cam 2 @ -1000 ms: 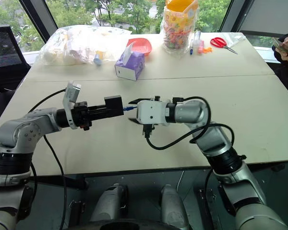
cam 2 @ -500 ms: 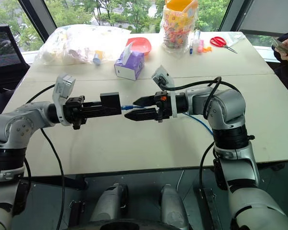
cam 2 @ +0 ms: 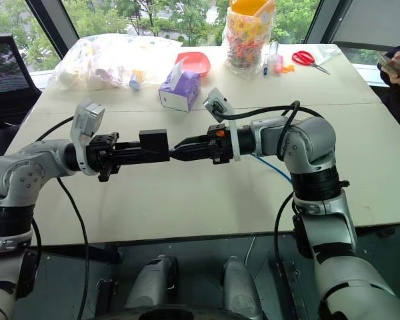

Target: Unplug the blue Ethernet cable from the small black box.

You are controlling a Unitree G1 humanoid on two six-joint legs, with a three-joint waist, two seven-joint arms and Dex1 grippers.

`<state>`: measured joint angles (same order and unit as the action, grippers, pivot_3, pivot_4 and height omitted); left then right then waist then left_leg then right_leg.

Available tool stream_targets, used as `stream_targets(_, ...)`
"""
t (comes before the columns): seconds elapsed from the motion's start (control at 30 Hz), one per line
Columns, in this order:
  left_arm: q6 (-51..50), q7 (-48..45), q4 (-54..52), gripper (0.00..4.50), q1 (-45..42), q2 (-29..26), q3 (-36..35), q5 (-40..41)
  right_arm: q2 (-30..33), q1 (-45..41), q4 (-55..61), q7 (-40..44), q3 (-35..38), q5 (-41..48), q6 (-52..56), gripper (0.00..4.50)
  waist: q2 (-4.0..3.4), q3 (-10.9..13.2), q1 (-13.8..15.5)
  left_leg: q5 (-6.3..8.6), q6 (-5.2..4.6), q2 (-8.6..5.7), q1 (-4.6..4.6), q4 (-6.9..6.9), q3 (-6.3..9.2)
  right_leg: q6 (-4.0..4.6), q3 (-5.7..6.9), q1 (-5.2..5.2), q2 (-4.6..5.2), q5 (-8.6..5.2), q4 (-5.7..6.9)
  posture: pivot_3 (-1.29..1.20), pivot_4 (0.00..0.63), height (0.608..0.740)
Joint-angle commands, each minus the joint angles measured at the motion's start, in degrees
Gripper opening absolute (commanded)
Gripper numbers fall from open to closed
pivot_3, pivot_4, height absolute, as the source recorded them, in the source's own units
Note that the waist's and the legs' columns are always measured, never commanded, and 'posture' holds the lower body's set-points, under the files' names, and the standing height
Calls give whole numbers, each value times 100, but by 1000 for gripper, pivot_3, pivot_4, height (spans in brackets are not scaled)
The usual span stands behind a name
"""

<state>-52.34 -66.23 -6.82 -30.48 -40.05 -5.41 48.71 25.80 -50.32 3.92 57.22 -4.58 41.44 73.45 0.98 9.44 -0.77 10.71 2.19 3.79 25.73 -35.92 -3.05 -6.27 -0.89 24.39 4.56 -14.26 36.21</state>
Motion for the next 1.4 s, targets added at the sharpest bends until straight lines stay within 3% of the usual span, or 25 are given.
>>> stream_targets(0.03, 2, -24, -186, 507, -55, -26, -86, 145, 29, -198, 85, 56, -66, 157, -2, 2120, 0, 0, -2, 0, 0, 0, 0, 0, 0, 0, 0, 0, 0, 0, 0, 0, 150, 735)
stream_targets(0.73, 53, -38, -273, 507, 45, -66, -79, 138, 210, -196, 141, 135, -193, 256, -72, 2120, 0, 0, -4, 0, 0, 0, 1, 0, 0, 0, 0, 2, 0, 0, 0, 0, 150, 735)
stream_targets(0.8, 50, -32, -298, 507, 56, -63, -78, 145, 209, -190, 151, 125, -199, 272, -74, 1576, 0, 0, -3, 0, 0, 0, 1, 1, 0, 0, 0, 2, 0, 0, 0, 0, 150, 735)
stream_targets(0.93, 60, -66, -281, 507, 36, -69, -54, 130, 191, -191, 149, 108, -219, 280, -87, 39, 0, 0, -3, 0, 0, 0, 2, 0, 0, 0, 0, 3, 0, 0, -1, 0, 150, 735)
stream_targets(1.4, 58, -106, -325, 507, 30, -142, -73, 120, 381, -119, 56, 97, -154, 198, -126, 39, 0, 1, -2, 0, 0, 0, 3, 1, 0, 1, 0, 4, 0, 0, -1, 0, 150, 735)
